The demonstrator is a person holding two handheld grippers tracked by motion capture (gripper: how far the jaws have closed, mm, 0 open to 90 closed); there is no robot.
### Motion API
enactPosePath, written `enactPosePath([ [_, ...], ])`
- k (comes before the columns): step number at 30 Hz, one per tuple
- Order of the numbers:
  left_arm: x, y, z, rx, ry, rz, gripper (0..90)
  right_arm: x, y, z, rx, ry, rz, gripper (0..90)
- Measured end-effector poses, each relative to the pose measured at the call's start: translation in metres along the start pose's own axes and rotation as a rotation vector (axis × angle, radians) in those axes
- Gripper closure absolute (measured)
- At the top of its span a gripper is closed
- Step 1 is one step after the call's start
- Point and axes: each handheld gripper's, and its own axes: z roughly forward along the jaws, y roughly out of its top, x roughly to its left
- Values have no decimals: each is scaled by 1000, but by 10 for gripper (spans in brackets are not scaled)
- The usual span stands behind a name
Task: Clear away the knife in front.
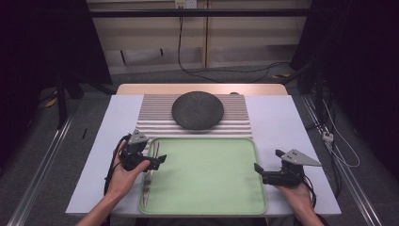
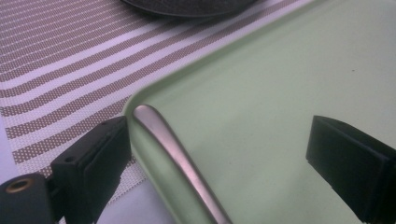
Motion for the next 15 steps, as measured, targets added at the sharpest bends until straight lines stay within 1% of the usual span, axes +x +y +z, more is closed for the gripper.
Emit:
enactPosePath([
  [1,0,0,-2,-13,12,0,63,0,0,0,0,0,0,17],
  [4,0,-3,-9,-46,30,-17,62,0,0,0,0,0,0,17],
  [5,-1,-3,-11,-51,44,-17,64,0,0,0,0,1,1,17],
  [6,-1,-4,-13,-51,57,-6,66,0,0,0,0,0,2,16],
  [8,-1,-6,-17,-45,67,5,69,0,0,0,-1,2,1,17],
  [9,-1,-8,-19,-56,75,4,69,-1,0,0,-1,1,2,17],
  [11,1,-11,-23,-55,90,11,69,-1,0,0,-1,1,2,17],
  [13,3,-15,-25,-59,80,0,69,-1,0,0,0,1,2,17],
  [14,5,-17,-27,-73,72,-9,68,-1,0,0,1,0,3,16],
  [15,5,-19,-28,-73,64,-18,67,-1,0,0,1,-1,4,17],
])
